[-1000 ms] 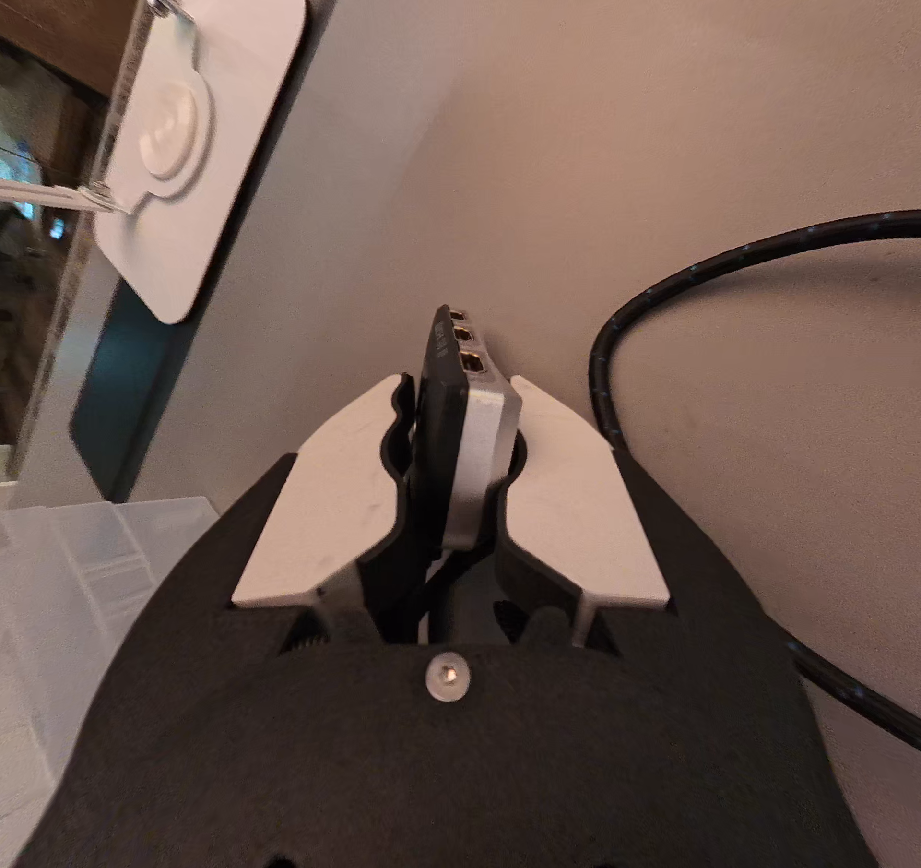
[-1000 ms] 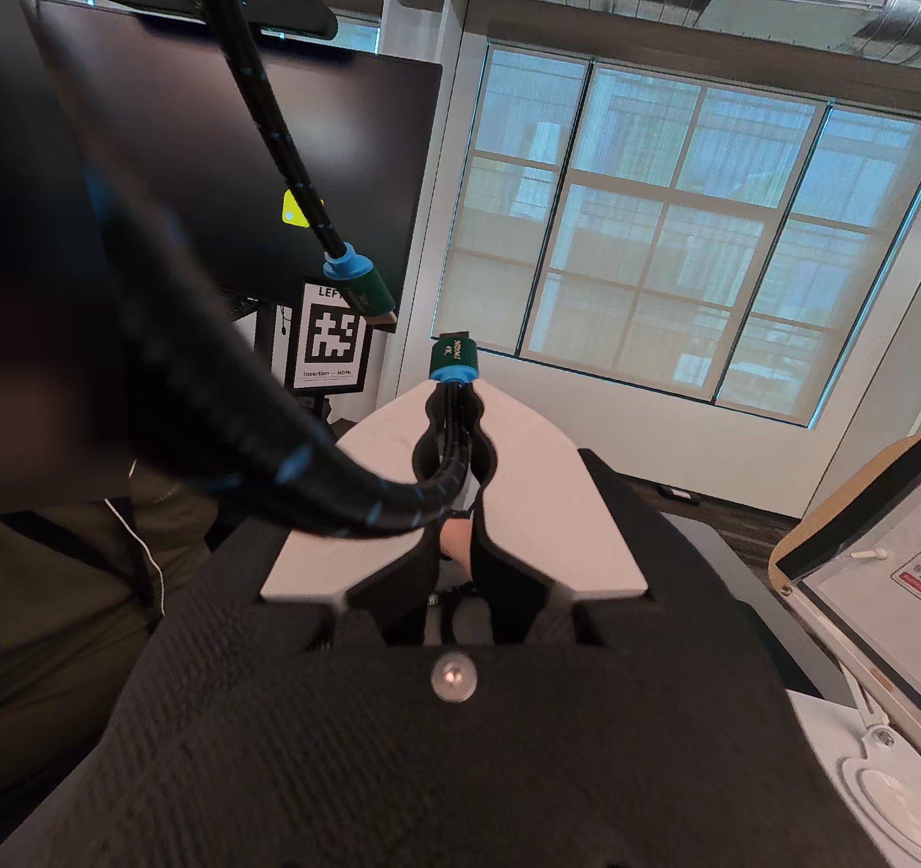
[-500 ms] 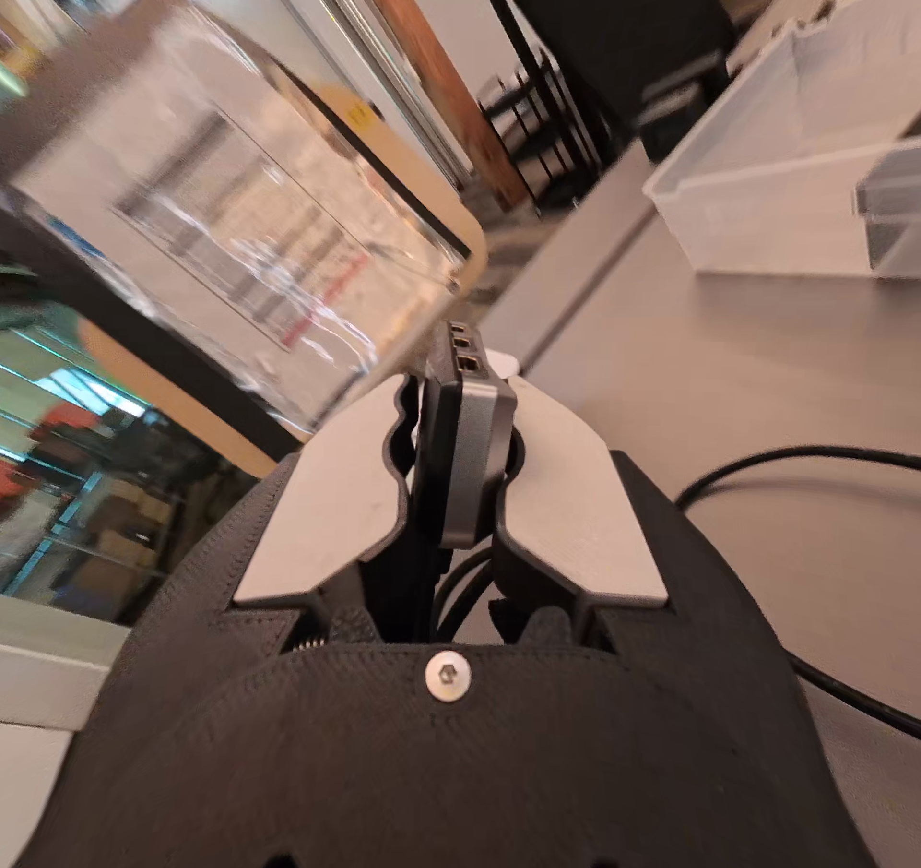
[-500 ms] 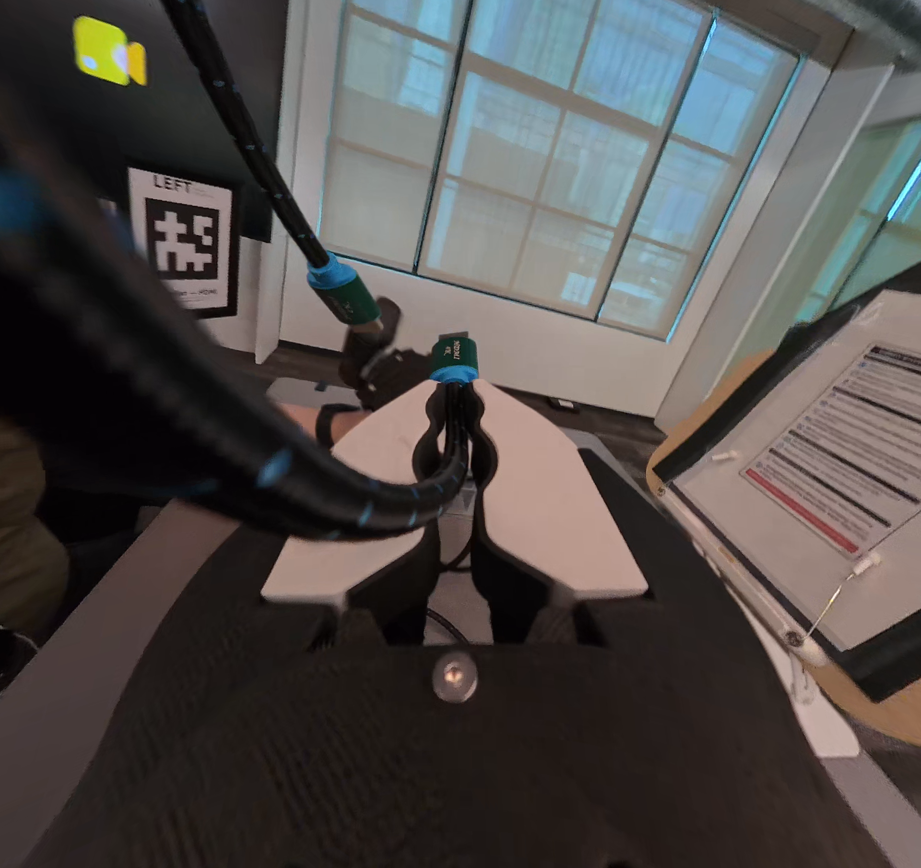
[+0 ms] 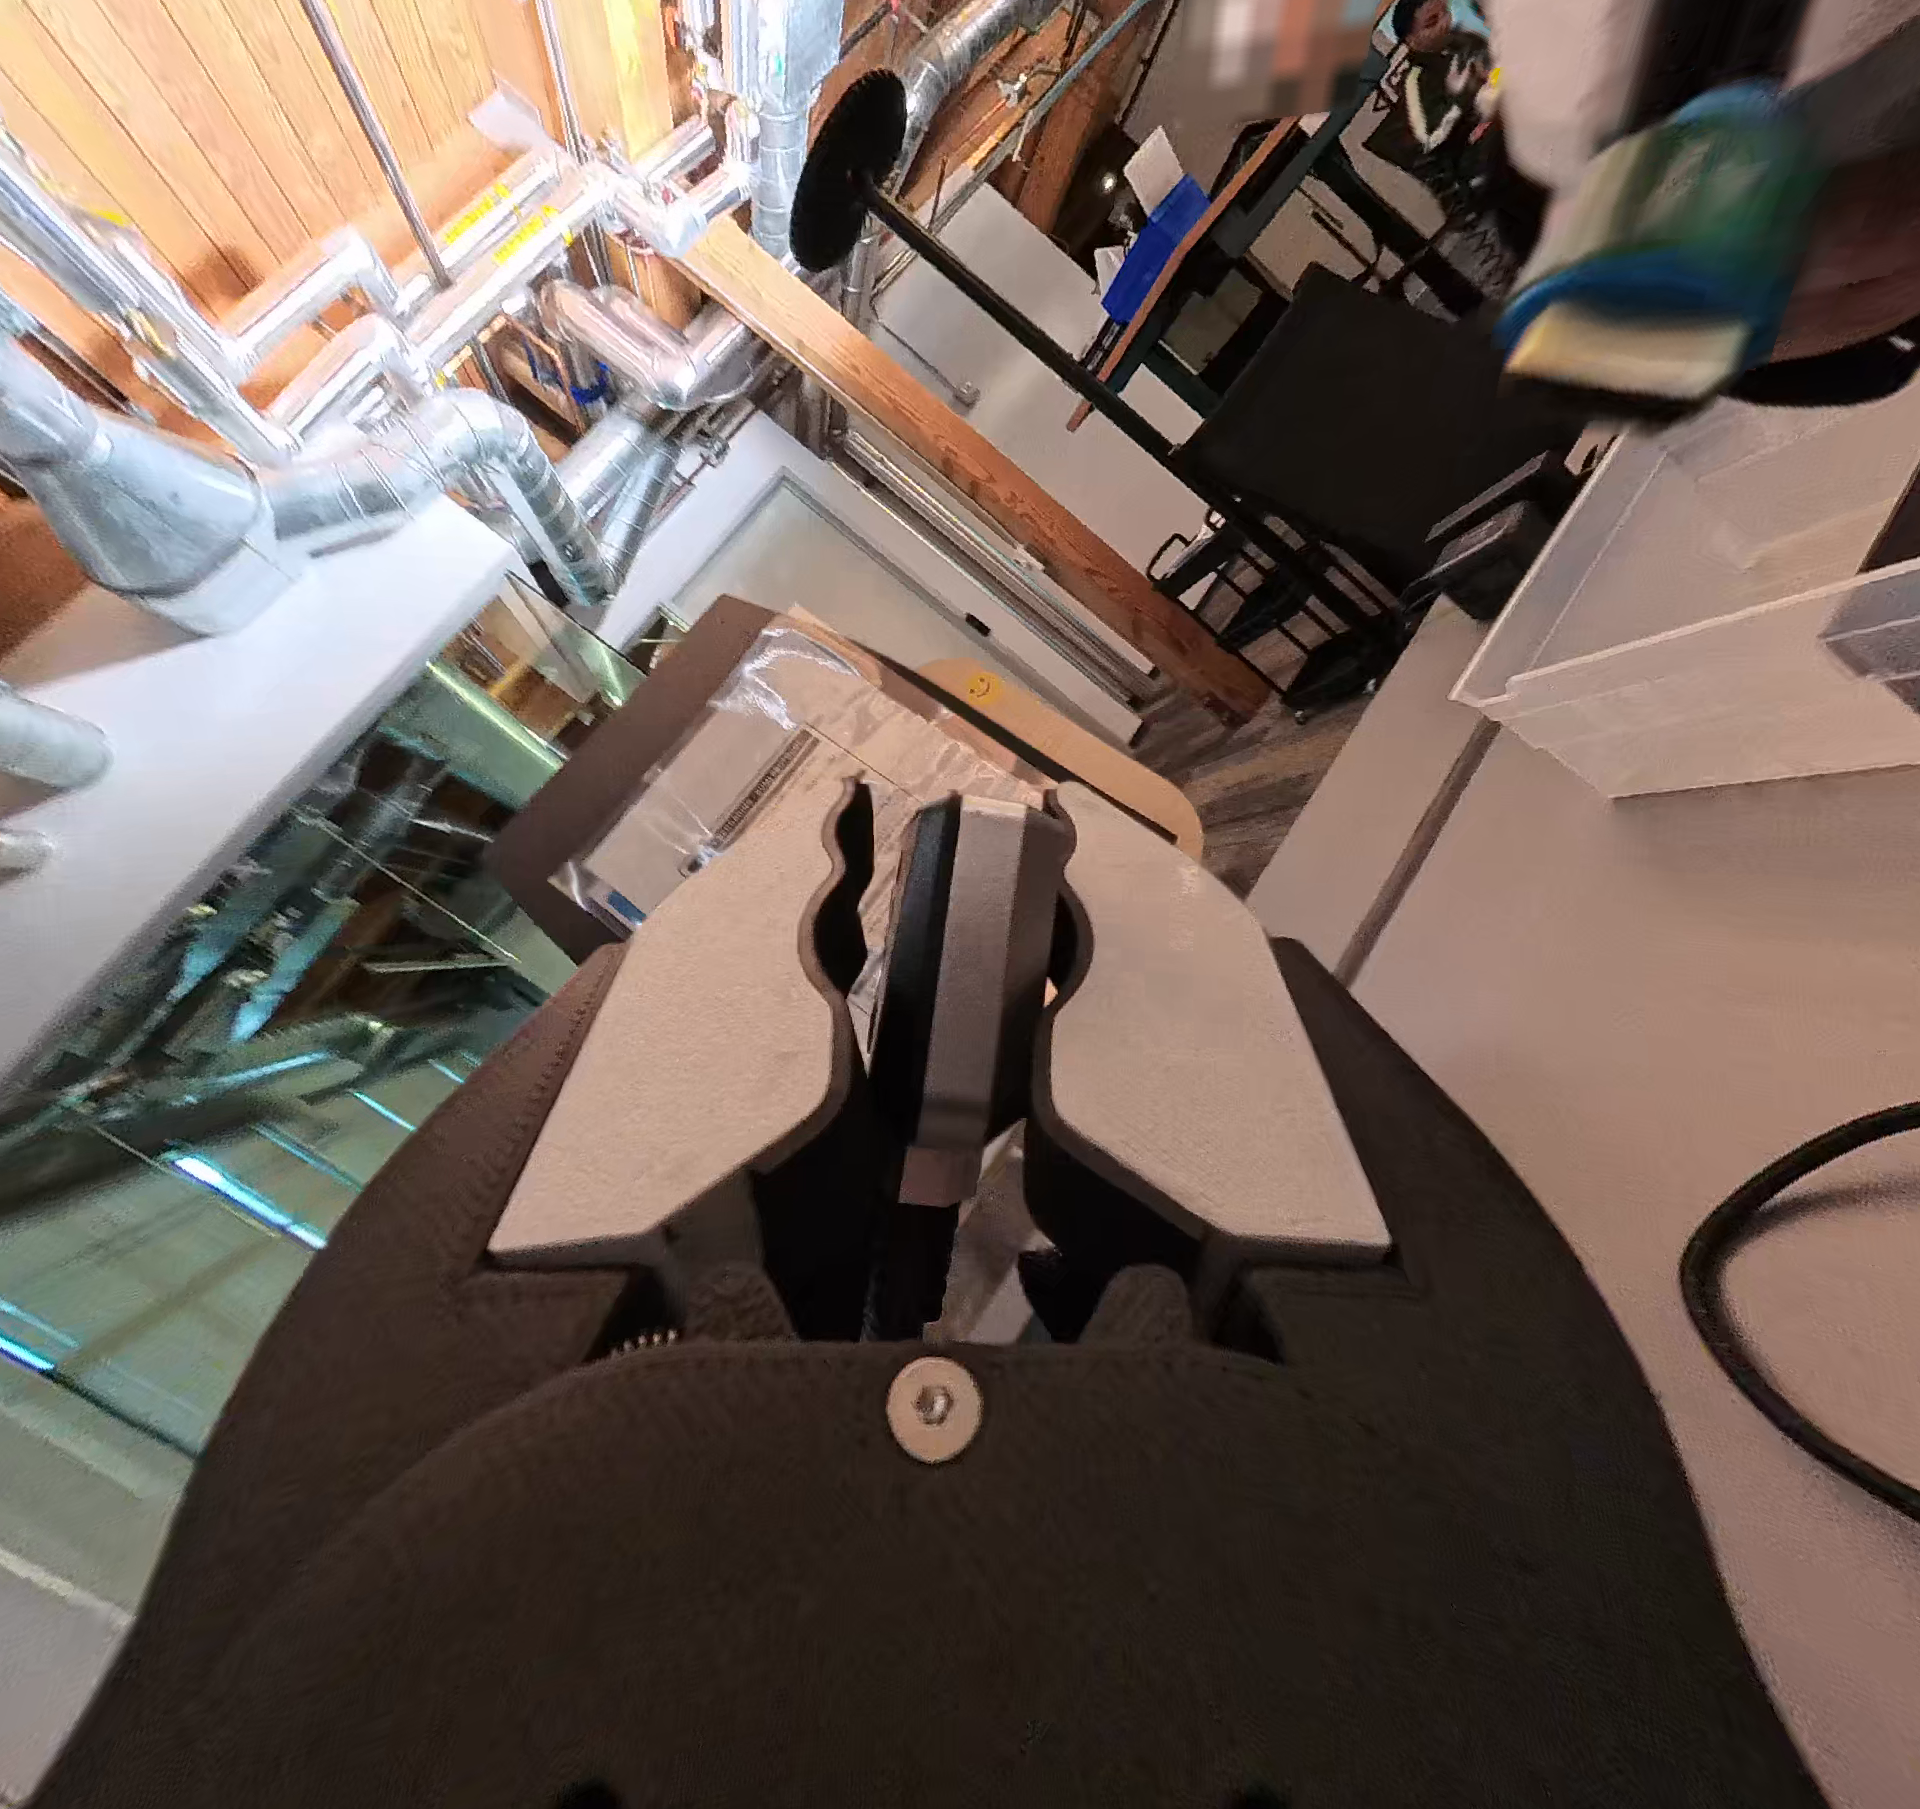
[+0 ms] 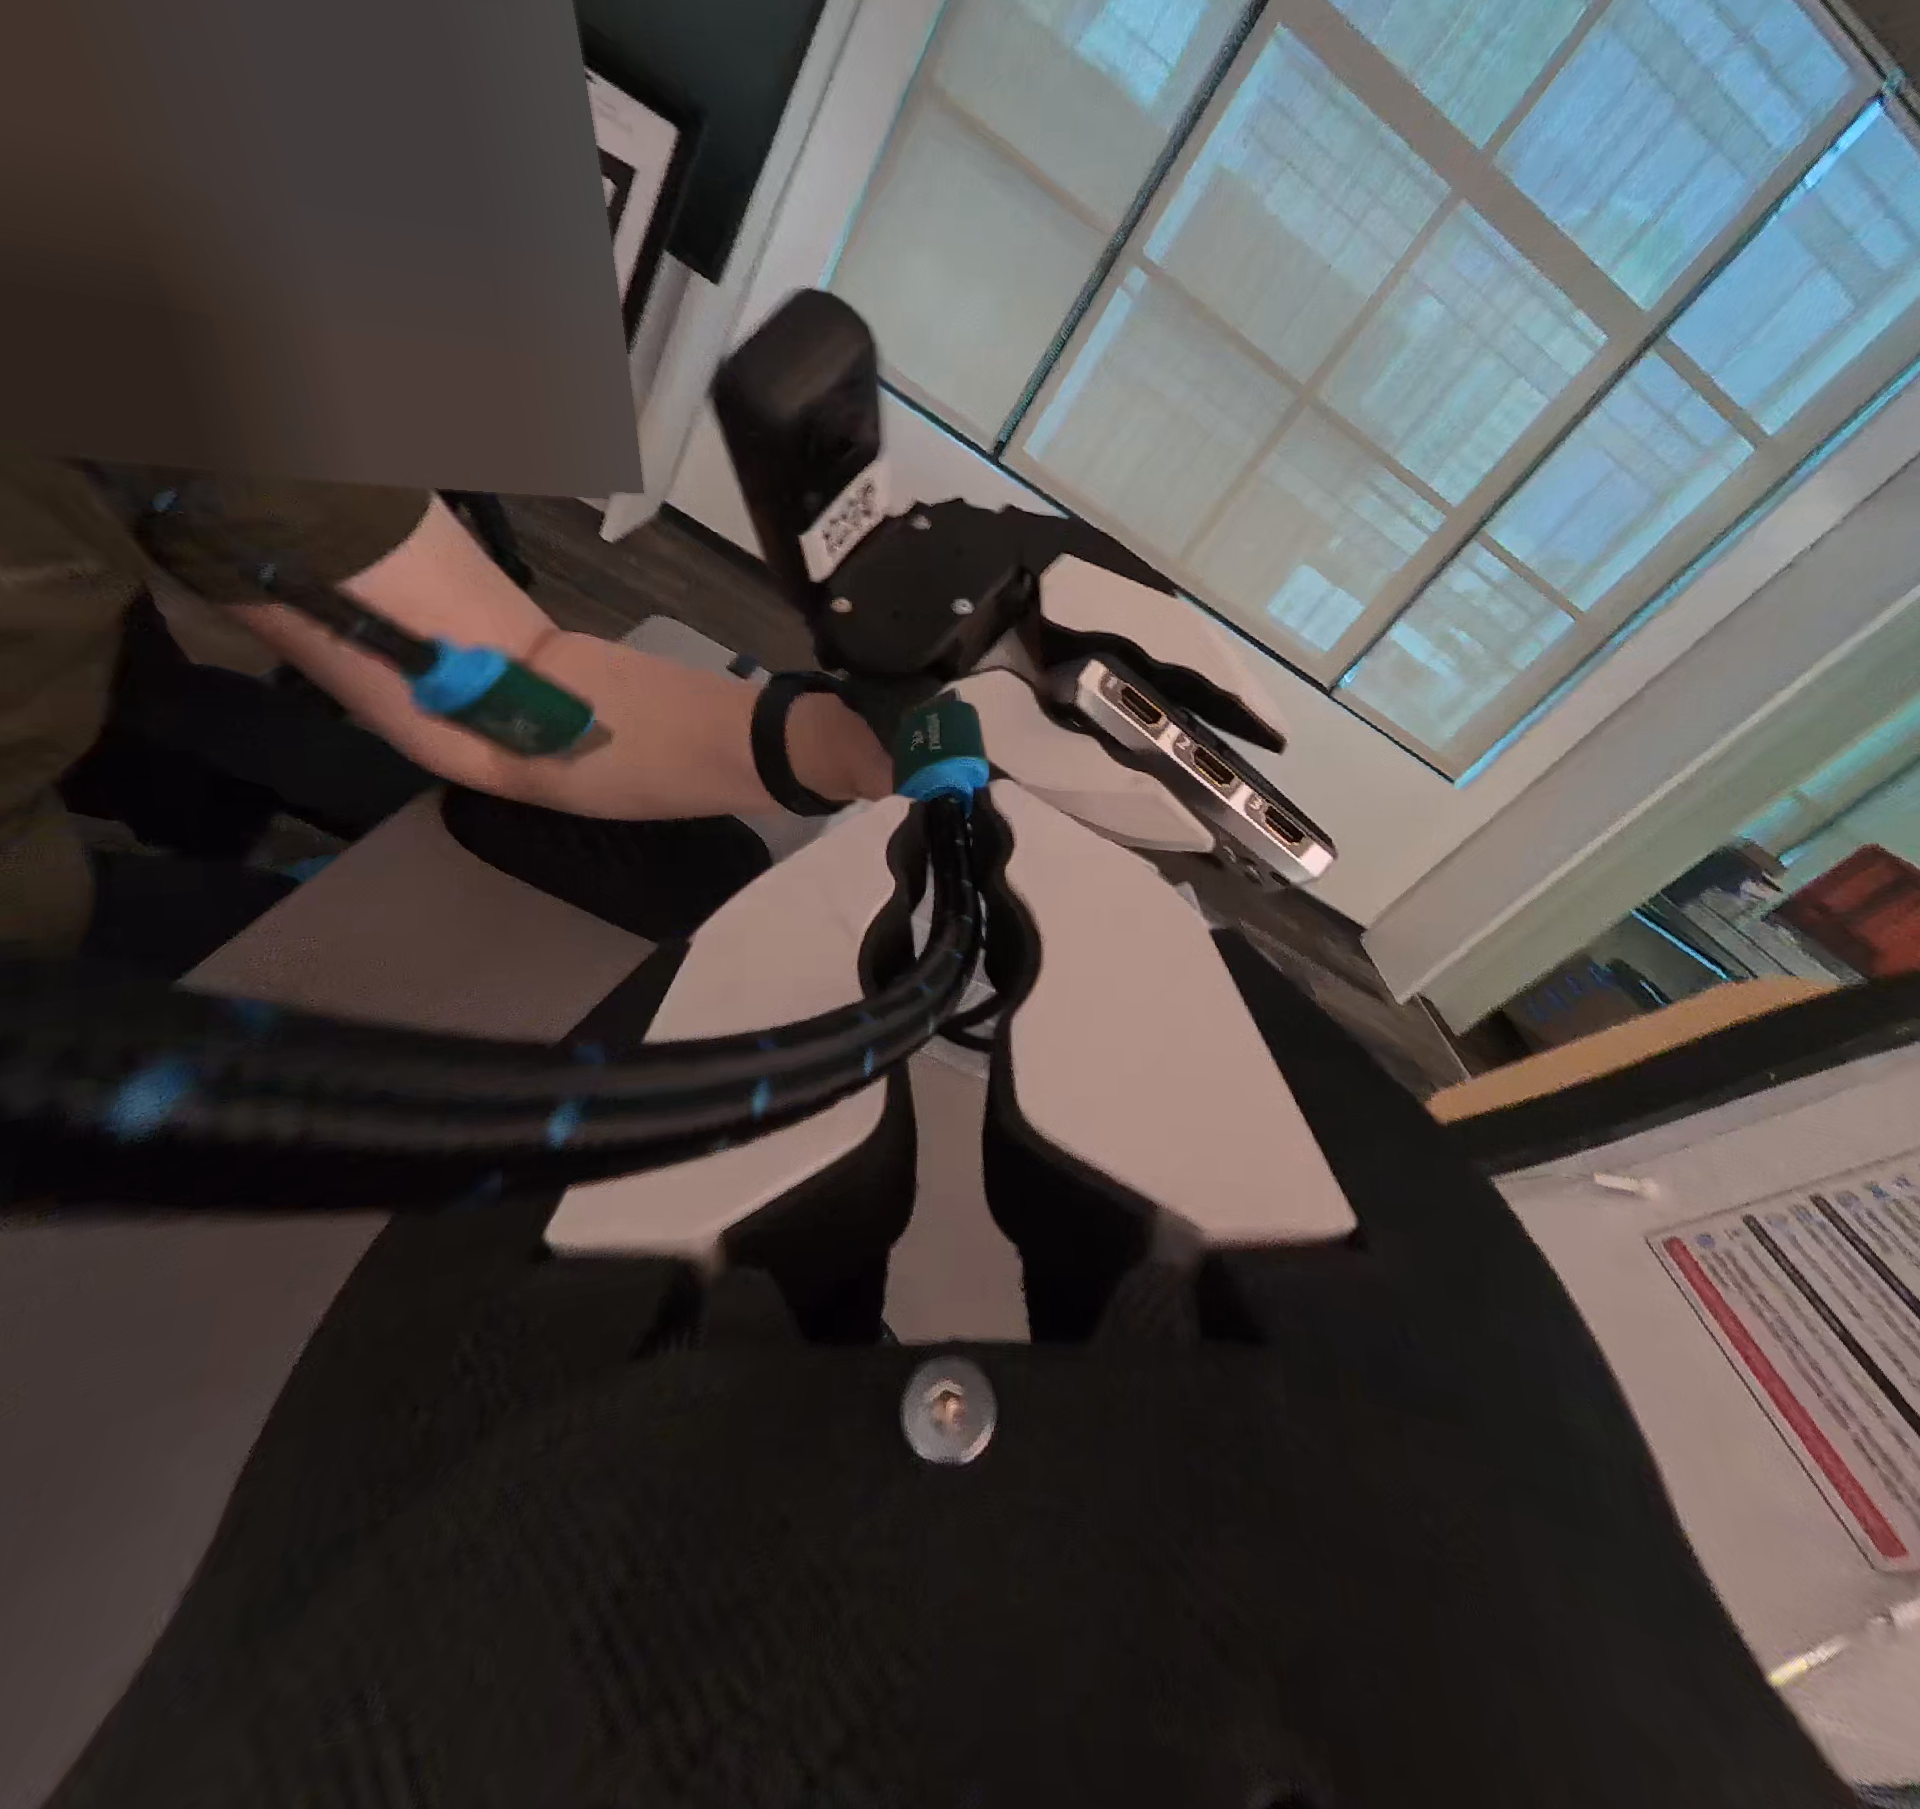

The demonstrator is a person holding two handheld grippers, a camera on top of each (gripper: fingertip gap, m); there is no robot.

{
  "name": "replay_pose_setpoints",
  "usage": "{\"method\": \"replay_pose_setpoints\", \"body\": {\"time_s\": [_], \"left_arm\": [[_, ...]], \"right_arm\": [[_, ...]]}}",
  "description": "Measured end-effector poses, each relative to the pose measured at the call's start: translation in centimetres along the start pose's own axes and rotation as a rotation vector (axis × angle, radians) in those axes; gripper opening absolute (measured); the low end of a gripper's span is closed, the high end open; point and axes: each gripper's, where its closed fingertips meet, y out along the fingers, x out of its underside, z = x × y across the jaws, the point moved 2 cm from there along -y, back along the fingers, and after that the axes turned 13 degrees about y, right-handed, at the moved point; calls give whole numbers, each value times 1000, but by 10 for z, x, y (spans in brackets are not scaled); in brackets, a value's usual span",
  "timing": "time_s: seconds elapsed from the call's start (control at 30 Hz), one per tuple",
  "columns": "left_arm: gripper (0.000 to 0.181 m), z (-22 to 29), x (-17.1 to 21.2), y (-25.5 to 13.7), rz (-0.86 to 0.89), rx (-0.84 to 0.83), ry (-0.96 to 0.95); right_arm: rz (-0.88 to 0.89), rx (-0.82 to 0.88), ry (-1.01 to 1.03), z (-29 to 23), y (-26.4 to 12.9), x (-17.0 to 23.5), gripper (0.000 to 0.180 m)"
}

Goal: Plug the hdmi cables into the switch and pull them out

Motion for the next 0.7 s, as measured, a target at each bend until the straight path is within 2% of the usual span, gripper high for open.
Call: {"method": "replay_pose_setpoints", "body": {"time_s": [0.17, 0.4, 0.53, 0.7], "left_arm": [[30, 6, -8, -1, 1, -40, 115], [30, -2, -13, -8, 18, -115, 190], [30, -5, -15, -10, 31, -138, 209], [30, -5, -14, -11, 23, -148, 238]], "right_arm": [[-52, 46, 67, 3, 14, 3, 8], [-12, 81, 102, 6, 6, -9, 7], [49, 74, 145, 10, 1, -12, 7], [147, 15, 296, 16, -2, -16, 7]]}}
